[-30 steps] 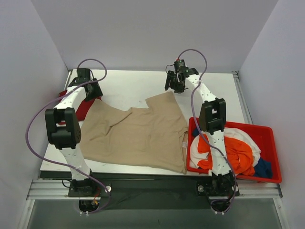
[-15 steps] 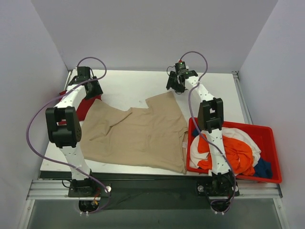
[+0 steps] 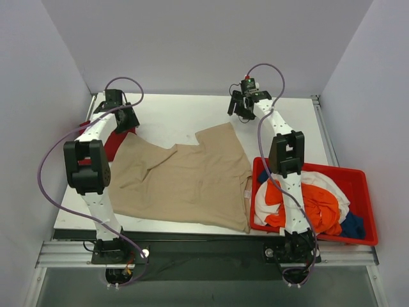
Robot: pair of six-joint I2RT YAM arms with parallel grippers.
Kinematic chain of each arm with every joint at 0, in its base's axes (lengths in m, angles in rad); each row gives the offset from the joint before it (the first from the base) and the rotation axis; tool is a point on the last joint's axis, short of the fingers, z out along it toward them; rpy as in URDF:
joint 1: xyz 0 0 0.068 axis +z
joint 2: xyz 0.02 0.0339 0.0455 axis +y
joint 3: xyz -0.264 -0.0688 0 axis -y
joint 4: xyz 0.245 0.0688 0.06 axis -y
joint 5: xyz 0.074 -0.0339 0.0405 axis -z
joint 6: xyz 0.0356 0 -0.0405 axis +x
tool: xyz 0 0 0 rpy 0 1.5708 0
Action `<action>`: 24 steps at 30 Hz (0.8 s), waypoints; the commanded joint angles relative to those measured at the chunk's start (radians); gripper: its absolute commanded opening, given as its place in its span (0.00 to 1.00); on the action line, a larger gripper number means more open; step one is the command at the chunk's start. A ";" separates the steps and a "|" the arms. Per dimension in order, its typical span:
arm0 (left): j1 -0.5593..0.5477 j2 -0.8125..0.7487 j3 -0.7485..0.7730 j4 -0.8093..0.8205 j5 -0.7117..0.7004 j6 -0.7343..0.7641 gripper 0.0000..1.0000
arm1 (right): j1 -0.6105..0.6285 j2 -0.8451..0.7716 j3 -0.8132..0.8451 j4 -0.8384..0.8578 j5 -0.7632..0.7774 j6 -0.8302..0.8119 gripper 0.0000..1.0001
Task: Fold and stack the t-shirts
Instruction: Grap the side of the flattened tshirt furthest away from the robot with both arms
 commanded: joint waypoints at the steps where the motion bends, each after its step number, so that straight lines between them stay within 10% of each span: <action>1: 0.003 0.024 0.055 0.014 0.023 -0.006 0.65 | -0.012 -0.042 0.022 -0.010 -0.008 -0.009 0.64; 24: 0.013 0.050 0.084 0.002 0.039 0.004 0.65 | 0.000 0.069 0.138 -0.004 -0.341 0.174 0.64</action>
